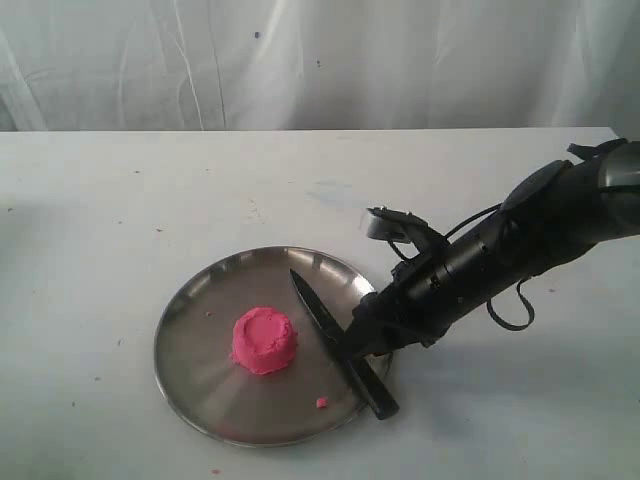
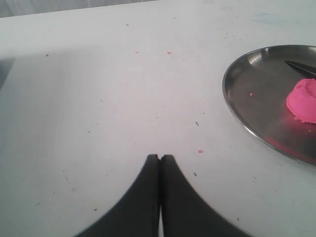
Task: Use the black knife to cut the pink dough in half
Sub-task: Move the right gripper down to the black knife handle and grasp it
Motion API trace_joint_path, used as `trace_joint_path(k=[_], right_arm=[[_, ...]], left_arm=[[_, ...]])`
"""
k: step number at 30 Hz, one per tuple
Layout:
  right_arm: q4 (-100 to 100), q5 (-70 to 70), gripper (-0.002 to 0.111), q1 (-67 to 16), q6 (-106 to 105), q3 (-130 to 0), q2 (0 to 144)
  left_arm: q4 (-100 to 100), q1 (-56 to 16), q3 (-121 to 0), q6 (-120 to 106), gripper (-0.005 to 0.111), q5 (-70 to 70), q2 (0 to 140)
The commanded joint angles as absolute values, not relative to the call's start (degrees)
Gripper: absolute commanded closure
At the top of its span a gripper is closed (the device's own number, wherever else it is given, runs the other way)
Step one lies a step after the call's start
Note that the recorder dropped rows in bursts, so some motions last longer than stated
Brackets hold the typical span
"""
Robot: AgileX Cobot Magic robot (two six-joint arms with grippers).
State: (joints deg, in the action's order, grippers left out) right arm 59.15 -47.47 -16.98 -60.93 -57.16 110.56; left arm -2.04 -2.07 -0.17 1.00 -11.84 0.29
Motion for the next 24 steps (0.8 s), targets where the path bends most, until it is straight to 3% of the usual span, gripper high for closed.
trace_joint_path(k=[1,16,24], right_arm=[[58.4,-48.4,0.058,-17.0,-61.7,-57.5,110.7],[55.8,-48.2,0.058,-19.5,-60.6,-59.2,114.7],[51.2,-46.5,0.074,-19.5,-53.8,-60.4,115.2]], left_arm=[[-2.3,-1.9,0.0,1.3,0.107,-12.1,0.0],[-2.3,-1.9,0.0,1.3,0.107,-12.1,0.0],[-2.3,-1.9,0.0,1.3,0.107,-12.1,0.0]])
